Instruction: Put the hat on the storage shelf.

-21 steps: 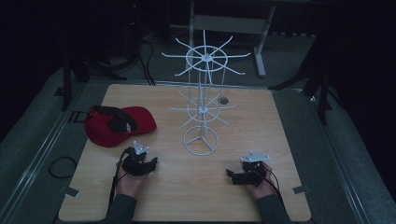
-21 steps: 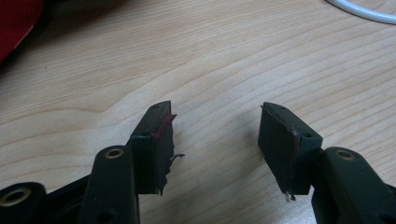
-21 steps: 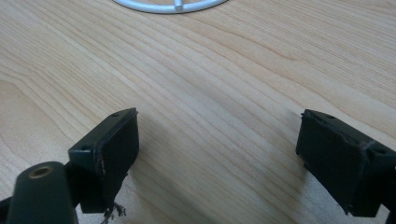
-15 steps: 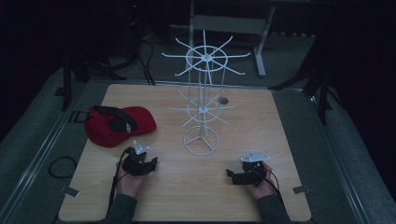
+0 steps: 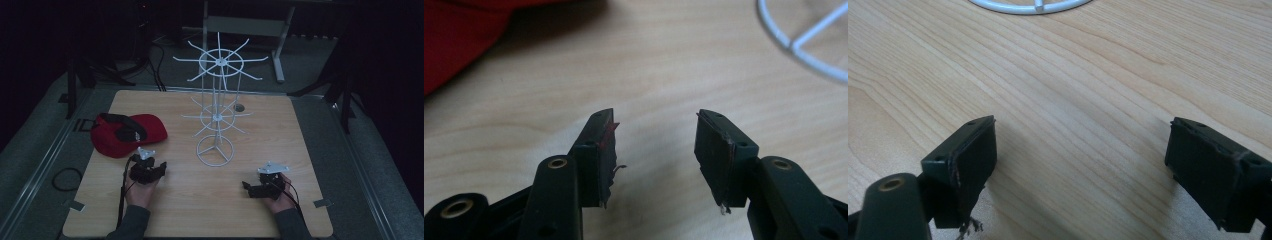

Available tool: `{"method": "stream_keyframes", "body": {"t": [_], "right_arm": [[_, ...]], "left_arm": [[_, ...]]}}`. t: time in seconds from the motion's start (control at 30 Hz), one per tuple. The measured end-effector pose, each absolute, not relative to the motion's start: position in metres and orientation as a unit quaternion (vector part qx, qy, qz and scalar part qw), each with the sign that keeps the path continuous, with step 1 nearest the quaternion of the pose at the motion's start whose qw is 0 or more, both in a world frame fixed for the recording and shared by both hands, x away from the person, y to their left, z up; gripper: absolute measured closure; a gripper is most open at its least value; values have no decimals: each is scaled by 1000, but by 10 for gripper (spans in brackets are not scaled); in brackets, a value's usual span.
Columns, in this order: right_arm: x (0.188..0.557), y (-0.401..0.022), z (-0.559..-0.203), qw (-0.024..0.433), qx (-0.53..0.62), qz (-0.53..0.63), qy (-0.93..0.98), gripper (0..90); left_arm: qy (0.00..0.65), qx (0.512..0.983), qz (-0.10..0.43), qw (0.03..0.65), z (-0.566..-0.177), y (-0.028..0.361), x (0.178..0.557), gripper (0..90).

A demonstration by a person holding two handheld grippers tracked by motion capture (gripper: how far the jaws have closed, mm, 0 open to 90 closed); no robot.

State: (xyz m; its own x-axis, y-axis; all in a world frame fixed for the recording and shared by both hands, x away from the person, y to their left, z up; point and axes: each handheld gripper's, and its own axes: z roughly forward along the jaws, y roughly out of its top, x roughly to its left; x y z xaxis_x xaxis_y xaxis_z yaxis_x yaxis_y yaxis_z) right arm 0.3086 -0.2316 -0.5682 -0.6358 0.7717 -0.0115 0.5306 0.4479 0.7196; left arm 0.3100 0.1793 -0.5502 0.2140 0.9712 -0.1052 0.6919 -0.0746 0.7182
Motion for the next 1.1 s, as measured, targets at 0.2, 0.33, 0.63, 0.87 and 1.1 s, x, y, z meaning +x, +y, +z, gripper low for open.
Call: {"method": "stream_keyframes", "body": {"t": [0.2, 0.33, 0.63, 0.87, 1.1], "right_arm": [[309, -232, -568, 172, 391, 351, 833, 131], [309, -232, -568, 172, 391, 351, 833, 131], [309, -231, -568, 171, 392, 351, 833, 131], [309, -231, -568, 171, 392, 351, 833, 131], [309, -231, -568, 171, 392, 351, 833, 130]], "left_arm": [[598, 679, 211, 370, -542, 186, 315, 467], [574, 680, 225, 396, -530, 186, 315, 476], [541, 693, 253, 404, -503, 178, 343, 448], [543, 708, 236, 385, -505, 181, 377, 497], [527, 744, 252, 325, -518, 176, 389, 436]]}}
